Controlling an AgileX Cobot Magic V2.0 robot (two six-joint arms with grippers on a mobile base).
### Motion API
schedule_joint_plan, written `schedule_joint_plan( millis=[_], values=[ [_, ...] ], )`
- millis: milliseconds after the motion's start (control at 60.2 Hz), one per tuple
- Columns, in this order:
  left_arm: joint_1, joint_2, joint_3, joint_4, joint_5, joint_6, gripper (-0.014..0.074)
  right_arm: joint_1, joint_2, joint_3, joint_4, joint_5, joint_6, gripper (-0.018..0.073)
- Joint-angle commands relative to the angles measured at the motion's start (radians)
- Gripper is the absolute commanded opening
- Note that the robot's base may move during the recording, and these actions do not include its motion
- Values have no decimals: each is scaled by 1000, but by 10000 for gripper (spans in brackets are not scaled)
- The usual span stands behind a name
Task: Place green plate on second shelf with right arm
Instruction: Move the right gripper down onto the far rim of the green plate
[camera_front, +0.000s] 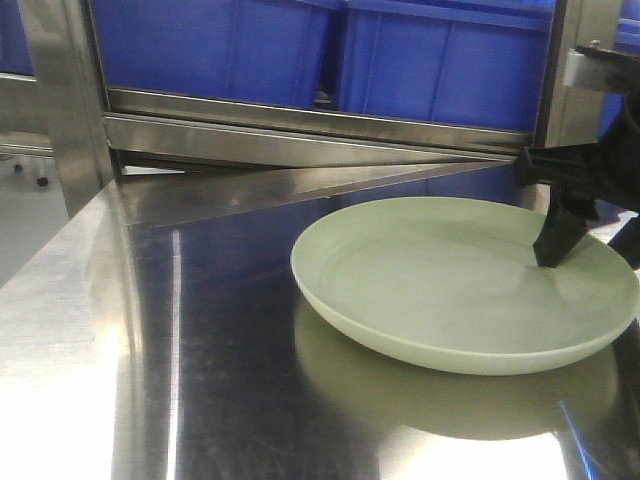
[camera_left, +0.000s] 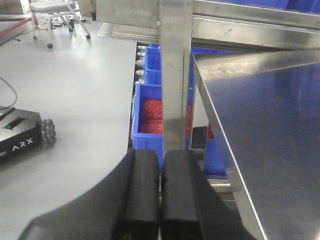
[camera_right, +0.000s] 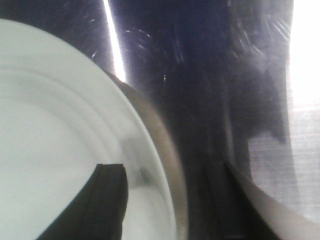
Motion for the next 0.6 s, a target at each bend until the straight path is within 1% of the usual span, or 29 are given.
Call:
schedule_joint_plan(
  millis=[0,66,199,282,332,365,382,531,581],
  values=[
    [-3,-21,40,-2,-80,0,125,-1,-24,-29,3,-47,-2,384],
    [-3,-21,40,-2,-80,0,125,0,-15,-29,3,-42,-2,359],
    [-3,-21,40,-2,-80,0,125,3,-14,-29,3,-40,-2,353],
    [-3,-21,40,-2,-80,0,125,3,-14,-29,3,-40,-2,326],
    [-3,-21,40,-2,-80,0,125,3,-14,-29,3,-42,-2,291],
    [-3,-21,40,-2,-80,0,125,3,-14,-29,3,-44,-2,244],
    [-3,-21,40,-2,-80,0,125,3,-14,-29,3,-44,-2,235],
    [-3,-21,40,-2,-80,0,125,3,-25,-29,3,-59,-2,43],
    [-3,-21,40,-2,-80,0,125,3,-35,-29,3,-71,-2,54]
  ],
)
